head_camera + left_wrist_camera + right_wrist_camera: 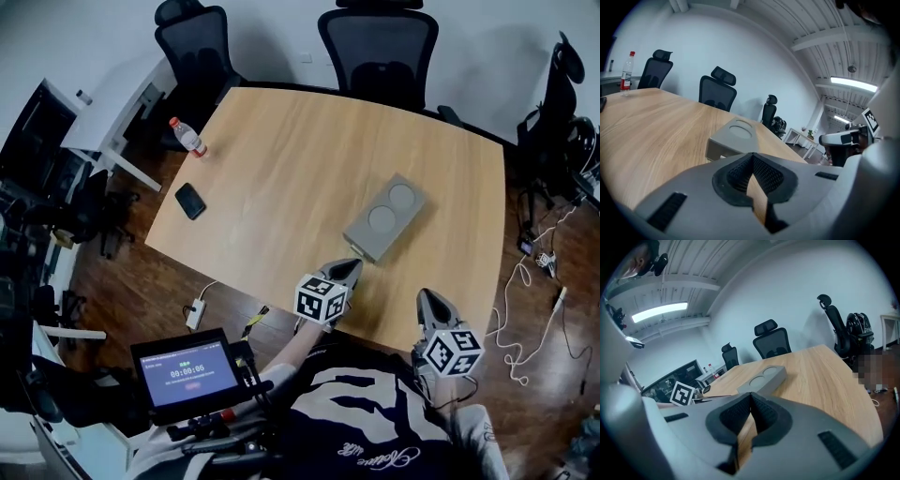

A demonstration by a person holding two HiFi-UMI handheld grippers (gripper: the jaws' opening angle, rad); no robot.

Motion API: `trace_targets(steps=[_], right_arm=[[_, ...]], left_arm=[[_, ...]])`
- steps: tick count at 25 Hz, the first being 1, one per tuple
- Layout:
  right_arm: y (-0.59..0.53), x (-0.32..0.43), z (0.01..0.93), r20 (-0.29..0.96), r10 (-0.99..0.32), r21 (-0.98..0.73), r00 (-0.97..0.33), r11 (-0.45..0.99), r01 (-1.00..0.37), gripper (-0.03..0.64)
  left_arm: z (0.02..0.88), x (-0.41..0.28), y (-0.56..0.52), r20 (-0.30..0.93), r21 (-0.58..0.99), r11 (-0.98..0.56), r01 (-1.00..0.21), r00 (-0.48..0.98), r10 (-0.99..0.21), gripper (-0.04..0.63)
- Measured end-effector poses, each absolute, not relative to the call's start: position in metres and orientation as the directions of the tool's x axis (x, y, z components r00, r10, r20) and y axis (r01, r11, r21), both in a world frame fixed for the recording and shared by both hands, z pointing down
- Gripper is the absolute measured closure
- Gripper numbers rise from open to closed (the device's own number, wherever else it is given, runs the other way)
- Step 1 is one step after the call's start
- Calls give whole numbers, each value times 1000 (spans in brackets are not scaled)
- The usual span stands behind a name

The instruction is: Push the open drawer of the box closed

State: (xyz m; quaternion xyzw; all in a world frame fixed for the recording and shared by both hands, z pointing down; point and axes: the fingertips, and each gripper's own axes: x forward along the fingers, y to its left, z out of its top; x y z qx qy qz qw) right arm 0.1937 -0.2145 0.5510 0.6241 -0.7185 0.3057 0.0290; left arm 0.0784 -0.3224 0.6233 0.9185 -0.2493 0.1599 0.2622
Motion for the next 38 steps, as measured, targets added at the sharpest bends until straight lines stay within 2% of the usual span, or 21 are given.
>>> trace_targets(steps=[7,13,17,21,28,38], right_arm=[[-214,178,547,393,-839,-427,-377,196,-883,627],[-171,167,545,374,-769,-406,-518,366,-837,627],[-142,161,548,371,-719,-405,-587,444,-799,627],[-112,148,558,378,-658,-429,-651,499,-753,627],[-79,120,566,402,-587,-440,-703,549,-710,627],[-38,86,547,384,-573,-412,-724,595,-690,627]], left_arm=[[578,61,-292,334,435,-655,-619,786,-521,595],[548,49,-223,268,459,-567,-684,715,-646,595],[546,41,-176,262,476,-493,-728,653,-711,595],[555,35,-127,307,470,-432,-769,602,-737,595],[549,12,-79,324,448,-374,-812,538,-778,595],[524,-6,-22,275,406,-370,-835,498,-822,595]])
